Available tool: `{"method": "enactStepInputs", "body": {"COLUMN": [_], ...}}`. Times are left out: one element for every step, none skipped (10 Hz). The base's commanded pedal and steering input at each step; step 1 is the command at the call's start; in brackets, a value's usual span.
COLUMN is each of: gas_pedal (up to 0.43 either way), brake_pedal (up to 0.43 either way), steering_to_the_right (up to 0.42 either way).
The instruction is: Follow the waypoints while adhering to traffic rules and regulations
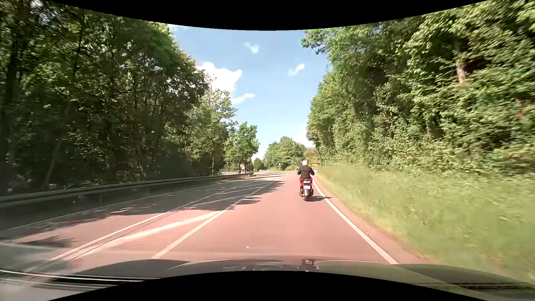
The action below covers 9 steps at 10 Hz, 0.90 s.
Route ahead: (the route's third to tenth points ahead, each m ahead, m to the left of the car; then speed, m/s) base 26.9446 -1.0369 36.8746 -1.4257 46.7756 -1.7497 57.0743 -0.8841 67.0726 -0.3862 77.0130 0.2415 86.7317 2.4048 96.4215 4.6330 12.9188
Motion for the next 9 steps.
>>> {"method": "enactStepInputs", "body": {"gas_pedal": [0.15,0.157,0.157,0.157,0.169,0.189,0.189,0.189,0.197], "brake_pedal": [0.012,0.012,0.012,0.006,0.012,0.012,0.012,0.006,0.012], "steering_to_the_right": [0.024,0.024,0.022,0.02,0.017,0.016,0.016,0.016,0.015]}}
